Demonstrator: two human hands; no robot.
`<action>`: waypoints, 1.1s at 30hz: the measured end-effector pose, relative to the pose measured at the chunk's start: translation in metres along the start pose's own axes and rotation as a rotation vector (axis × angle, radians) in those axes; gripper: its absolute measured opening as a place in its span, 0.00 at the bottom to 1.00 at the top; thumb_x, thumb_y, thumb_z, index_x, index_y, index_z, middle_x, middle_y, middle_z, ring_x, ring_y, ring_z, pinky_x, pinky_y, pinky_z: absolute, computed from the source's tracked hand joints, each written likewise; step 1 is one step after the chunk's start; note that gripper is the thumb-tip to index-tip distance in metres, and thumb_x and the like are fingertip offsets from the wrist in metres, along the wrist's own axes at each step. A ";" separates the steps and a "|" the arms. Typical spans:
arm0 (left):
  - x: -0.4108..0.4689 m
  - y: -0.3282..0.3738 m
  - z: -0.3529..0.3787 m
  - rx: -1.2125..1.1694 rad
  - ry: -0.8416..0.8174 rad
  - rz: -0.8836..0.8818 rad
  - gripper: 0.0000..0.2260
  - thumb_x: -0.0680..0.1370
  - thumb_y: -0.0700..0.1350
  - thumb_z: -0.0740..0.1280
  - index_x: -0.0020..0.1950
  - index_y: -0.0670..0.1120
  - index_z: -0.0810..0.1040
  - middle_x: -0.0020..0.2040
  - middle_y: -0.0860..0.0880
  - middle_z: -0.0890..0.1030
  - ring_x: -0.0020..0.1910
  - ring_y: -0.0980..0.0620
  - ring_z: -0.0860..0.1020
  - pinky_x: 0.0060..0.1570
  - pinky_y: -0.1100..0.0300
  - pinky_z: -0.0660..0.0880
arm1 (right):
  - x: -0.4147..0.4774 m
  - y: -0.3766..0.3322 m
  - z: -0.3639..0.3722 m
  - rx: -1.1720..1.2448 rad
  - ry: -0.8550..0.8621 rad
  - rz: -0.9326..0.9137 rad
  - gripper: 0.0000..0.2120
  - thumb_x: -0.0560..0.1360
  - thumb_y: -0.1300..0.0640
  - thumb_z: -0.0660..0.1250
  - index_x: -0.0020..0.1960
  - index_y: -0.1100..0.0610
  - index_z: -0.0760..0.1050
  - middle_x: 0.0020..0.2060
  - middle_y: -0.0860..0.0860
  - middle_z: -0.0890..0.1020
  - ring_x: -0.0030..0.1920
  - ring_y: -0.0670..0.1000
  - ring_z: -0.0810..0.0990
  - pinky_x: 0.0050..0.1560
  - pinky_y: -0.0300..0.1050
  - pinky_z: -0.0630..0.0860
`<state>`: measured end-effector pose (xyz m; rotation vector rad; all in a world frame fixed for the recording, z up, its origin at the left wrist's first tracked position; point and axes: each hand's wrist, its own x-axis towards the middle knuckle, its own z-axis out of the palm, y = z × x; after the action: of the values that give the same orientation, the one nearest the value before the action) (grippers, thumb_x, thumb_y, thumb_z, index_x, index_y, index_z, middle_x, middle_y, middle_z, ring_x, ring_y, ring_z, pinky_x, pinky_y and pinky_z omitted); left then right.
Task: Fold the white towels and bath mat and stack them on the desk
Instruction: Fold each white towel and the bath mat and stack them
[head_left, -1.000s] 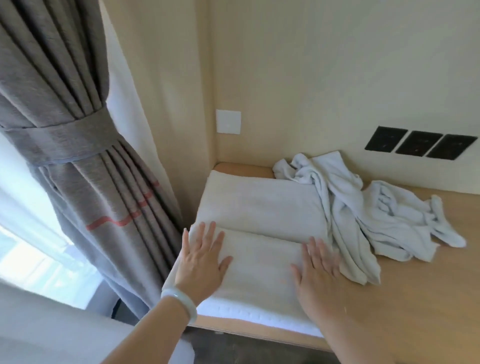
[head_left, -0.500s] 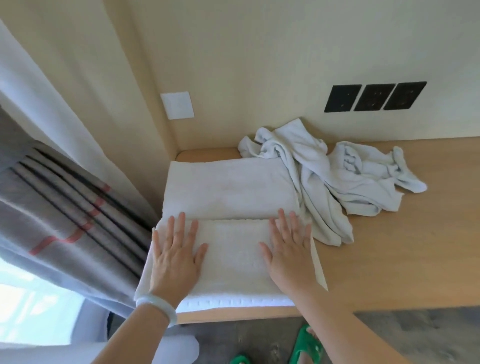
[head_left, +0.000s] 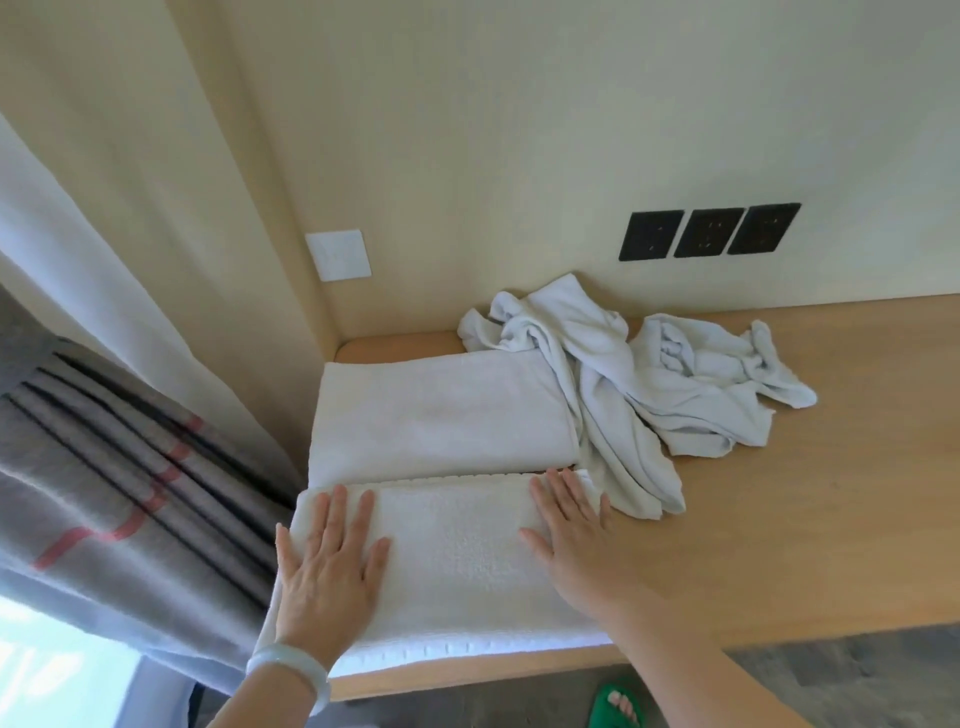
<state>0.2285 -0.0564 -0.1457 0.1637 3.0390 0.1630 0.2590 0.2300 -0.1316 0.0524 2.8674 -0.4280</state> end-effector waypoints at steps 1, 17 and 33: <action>0.005 0.005 -0.003 -0.002 -0.017 -0.007 0.34 0.79 0.65 0.34 0.79 0.53 0.58 0.78 0.48 0.60 0.78 0.45 0.56 0.72 0.33 0.50 | -0.001 0.000 -0.010 0.065 -0.010 0.012 0.41 0.68 0.32 0.28 0.78 0.47 0.36 0.77 0.45 0.36 0.75 0.45 0.30 0.76 0.56 0.36; 0.108 0.290 -0.021 -0.001 -0.115 0.319 0.30 0.80 0.64 0.37 0.74 0.55 0.64 0.71 0.49 0.72 0.65 0.47 0.76 0.52 0.45 0.77 | 0.047 0.191 -0.114 0.574 0.137 0.274 0.38 0.75 0.33 0.51 0.78 0.47 0.43 0.78 0.44 0.43 0.77 0.47 0.41 0.75 0.46 0.48; 0.205 0.463 0.010 0.213 -0.246 0.158 0.38 0.77 0.35 0.57 0.79 0.50 0.36 0.79 0.47 0.36 0.79 0.45 0.41 0.77 0.48 0.43 | 0.141 0.343 -0.119 0.246 0.038 0.058 0.19 0.77 0.54 0.61 0.67 0.53 0.64 0.61 0.50 0.70 0.62 0.51 0.69 0.46 0.33 0.61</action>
<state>0.0739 0.4249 -0.1215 0.4074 2.7903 -0.1599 0.1186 0.5931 -0.1528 0.1887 2.8249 -0.7731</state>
